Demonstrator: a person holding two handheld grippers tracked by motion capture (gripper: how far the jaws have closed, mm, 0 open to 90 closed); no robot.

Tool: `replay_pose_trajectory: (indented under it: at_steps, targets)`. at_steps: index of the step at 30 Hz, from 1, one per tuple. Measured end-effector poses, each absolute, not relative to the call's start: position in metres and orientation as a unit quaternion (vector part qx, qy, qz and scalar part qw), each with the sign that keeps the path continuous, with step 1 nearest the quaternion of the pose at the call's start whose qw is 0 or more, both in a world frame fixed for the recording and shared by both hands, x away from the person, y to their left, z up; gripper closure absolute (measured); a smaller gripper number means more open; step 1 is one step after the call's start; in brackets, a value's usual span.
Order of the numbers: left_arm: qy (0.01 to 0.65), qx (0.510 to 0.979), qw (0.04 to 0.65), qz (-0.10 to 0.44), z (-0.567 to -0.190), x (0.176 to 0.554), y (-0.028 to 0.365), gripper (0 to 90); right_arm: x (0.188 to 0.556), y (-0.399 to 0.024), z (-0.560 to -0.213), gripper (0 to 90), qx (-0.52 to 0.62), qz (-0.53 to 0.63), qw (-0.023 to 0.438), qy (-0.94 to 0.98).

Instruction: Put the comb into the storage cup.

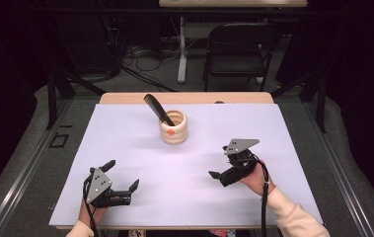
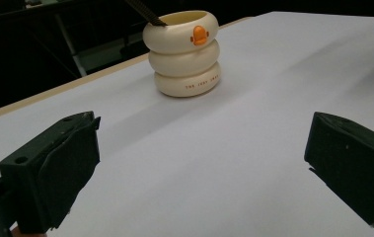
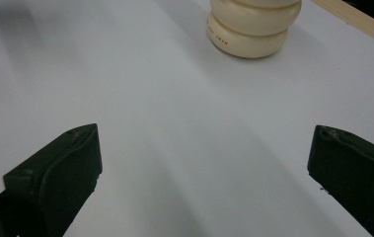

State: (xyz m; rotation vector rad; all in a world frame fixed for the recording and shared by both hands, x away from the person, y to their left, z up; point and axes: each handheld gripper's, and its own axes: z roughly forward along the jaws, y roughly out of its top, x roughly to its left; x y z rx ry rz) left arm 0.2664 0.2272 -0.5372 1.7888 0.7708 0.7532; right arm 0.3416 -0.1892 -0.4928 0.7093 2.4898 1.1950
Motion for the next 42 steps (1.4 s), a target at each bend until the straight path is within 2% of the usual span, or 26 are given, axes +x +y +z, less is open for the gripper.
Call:
replay_pose_trajectory:
  at_steps: [42]
  targets:
    - [0.320, 0.741, 0.502, 0.312, -0.538, 0.266, 0.227, 0.2, 0.307, -0.231, -0.509, 0.0, 0.273, 0.424, 0.180, 0.845]
